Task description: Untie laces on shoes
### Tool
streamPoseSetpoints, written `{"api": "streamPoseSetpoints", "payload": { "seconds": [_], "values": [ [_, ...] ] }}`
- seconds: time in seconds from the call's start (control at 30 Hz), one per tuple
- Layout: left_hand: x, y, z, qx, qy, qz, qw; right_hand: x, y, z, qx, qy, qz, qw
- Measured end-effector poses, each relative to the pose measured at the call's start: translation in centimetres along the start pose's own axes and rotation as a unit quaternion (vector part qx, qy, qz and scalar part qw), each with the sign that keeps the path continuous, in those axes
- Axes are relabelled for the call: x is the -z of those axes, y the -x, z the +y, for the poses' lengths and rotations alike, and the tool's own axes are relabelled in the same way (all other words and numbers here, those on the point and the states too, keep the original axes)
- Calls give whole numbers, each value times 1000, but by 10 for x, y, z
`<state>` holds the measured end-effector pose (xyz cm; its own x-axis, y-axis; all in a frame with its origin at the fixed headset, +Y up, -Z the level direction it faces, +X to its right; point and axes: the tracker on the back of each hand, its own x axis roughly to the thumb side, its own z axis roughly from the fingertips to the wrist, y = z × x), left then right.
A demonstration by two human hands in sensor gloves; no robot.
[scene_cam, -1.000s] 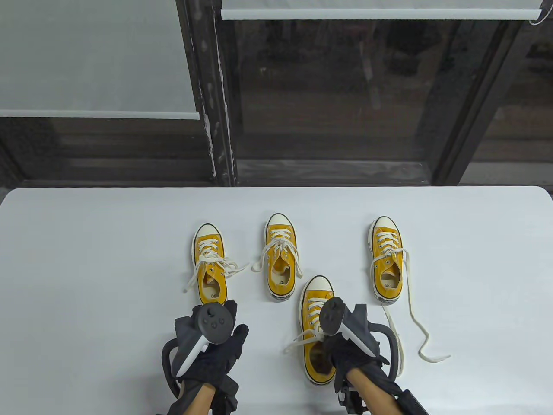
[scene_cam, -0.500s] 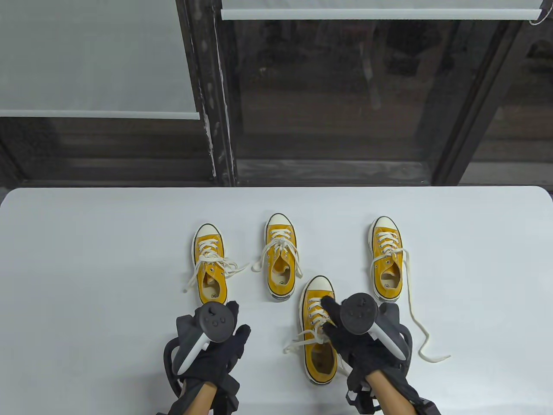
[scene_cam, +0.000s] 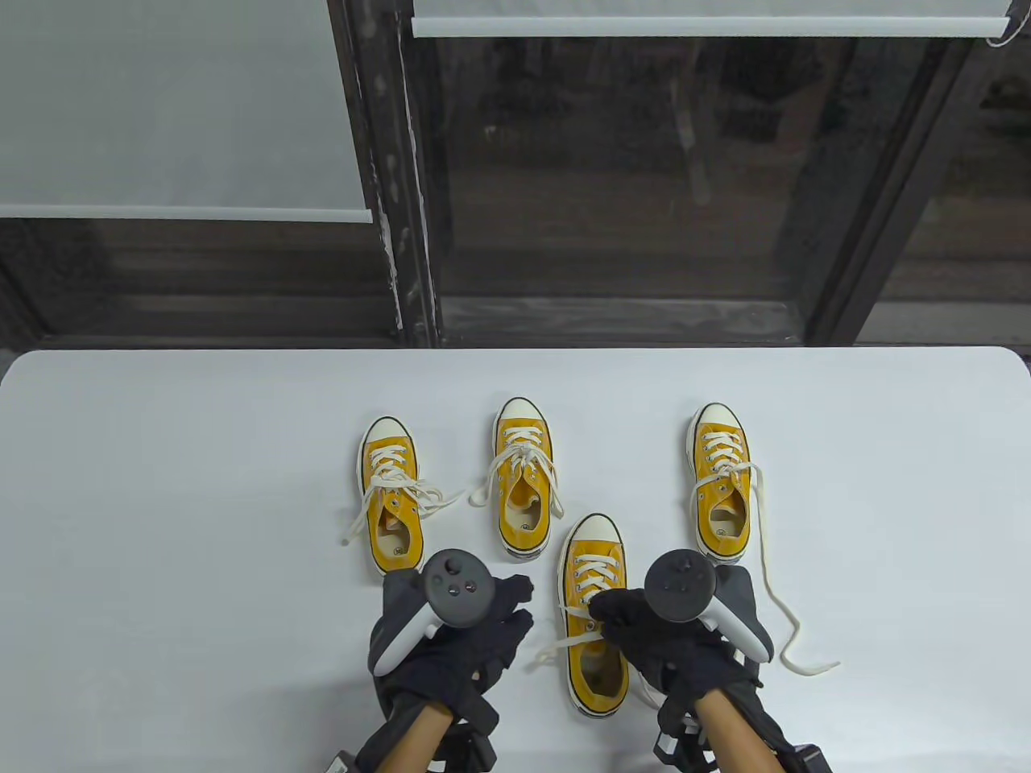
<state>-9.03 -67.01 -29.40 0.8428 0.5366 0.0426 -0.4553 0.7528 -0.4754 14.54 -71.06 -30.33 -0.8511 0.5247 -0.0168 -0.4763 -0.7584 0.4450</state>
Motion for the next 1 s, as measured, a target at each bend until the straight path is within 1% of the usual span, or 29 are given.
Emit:
{"api": "streamPoseSetpoints", "payload": {
  "seconds": [0.13, 0.23, 0.3, 0.33, 0.4, 0.47, 0.53, 0.63, 0.77, 0.83, 0.9, 1.0],
  "values": [
    [37, -24, -23, 39, 30, 41, 998, 2, 5, 3, 17, -12, 3, 1000],
    [58, -32, -43, 82, 59, 74, 992, 5, 8, 3, 30, -18, 8, 999],
    [65, -33, -55, 104, 68, 84, 989, 5, 8, 3, 39, -25, 8, 999],
    [66, -33, -58, 110, 62, 87, 988, 5, 8, 3, 42, -27, 8, 999],
    [66, -32, -67, 126, 32, 95, 987, 6, 8, 4, 48, -35, 7, 998],
    [66, -31, -72, 153, 30, 101, 983, 6, 8, 4, 55, -39, 7, 998],
    [66, -29, -74, 161, 27, 102, 981, 5, 10, 3, 70, -38, 10, 997],
    [65, -27, -71, 137, 28, 100, 985, 6, 14, 1, 94, -40, 16, 995],
    [59, -24, -58, 74, 26, 79, 994, 9, 16, 5, 106, -75, 12, 992],
    [53, -24, -48, 37, 16, 61, 997, 11, 17, 7, 101, -91, 10, 991],
    [47, -24, -39, 14, 15, 50, 999, 12, 19, 7, 100, -91, 14, 991],
    [40, -25, -23, -55, 13, 29, 998, 14, 22, 9, 94, -94, 22, 991]
  ]
}}
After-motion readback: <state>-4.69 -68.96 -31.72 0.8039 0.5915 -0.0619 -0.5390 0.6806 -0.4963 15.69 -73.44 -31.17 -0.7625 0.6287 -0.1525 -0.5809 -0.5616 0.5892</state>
